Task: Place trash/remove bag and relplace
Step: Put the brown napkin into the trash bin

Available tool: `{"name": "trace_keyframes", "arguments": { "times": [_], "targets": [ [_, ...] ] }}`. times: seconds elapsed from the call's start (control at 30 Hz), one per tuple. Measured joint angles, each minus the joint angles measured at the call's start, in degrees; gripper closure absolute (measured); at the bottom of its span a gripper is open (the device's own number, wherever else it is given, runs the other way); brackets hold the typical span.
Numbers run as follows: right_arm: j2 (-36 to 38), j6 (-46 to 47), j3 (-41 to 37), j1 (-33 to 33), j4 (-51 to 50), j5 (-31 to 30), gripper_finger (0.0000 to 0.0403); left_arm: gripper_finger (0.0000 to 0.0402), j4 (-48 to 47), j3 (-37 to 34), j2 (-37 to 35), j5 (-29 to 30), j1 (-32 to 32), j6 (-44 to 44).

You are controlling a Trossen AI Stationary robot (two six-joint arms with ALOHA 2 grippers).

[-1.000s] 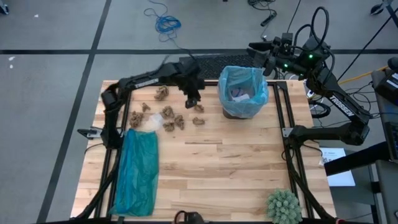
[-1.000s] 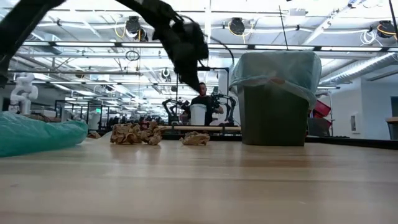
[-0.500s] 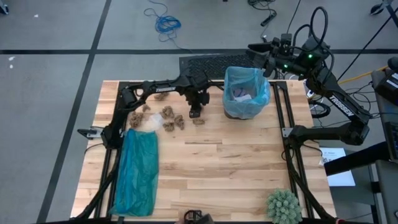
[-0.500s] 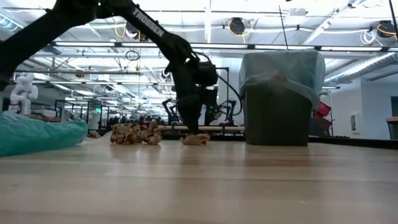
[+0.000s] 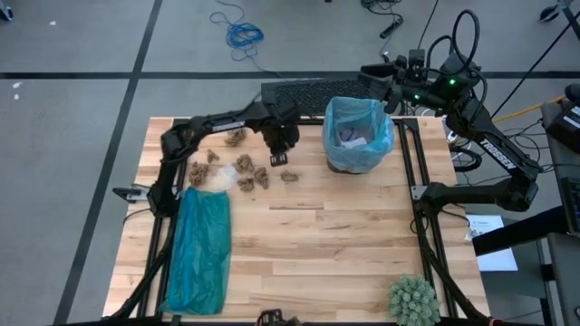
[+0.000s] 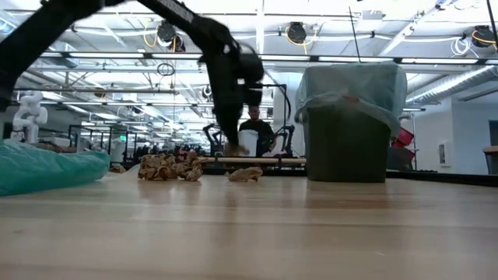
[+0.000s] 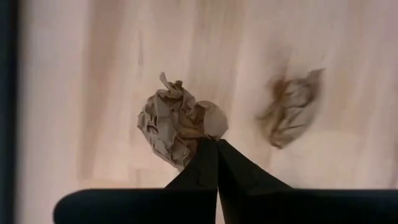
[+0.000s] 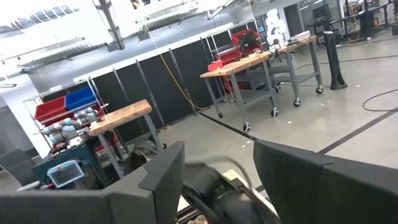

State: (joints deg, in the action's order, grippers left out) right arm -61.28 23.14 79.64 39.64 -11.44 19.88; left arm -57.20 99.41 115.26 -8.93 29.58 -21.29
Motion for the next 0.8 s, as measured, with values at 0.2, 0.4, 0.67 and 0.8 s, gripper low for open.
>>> {"name": "trace_keyframes", "arguments": {
  "times": [0.2,0.4,0.67,0.8],
  "targets": [
    [0.06,0.0,0.0,0.0,0.07,0.02,0.0218,0.0401,2.16,0.08,-11.38,0.59,0.3,1.52],
    [0.15,-0.18,0.0,-0.01,0.13,0.0,0.0218,0.0401,19.71,0.25,-19.47,-8.74,0.19,10.51],
    [0.15,-0.22,0.0,0.0,0.79,0.0,0.0218,0.0401,43.36,3.1,-14.97,-15.28,-2.28,25.26],
    [0.15,-0.24,0.0,0.0,0.99,0.0,0.0218,0.0401,43.66,10.75,-8.39,-15.17,-3.78,25.52]
  ]
}}
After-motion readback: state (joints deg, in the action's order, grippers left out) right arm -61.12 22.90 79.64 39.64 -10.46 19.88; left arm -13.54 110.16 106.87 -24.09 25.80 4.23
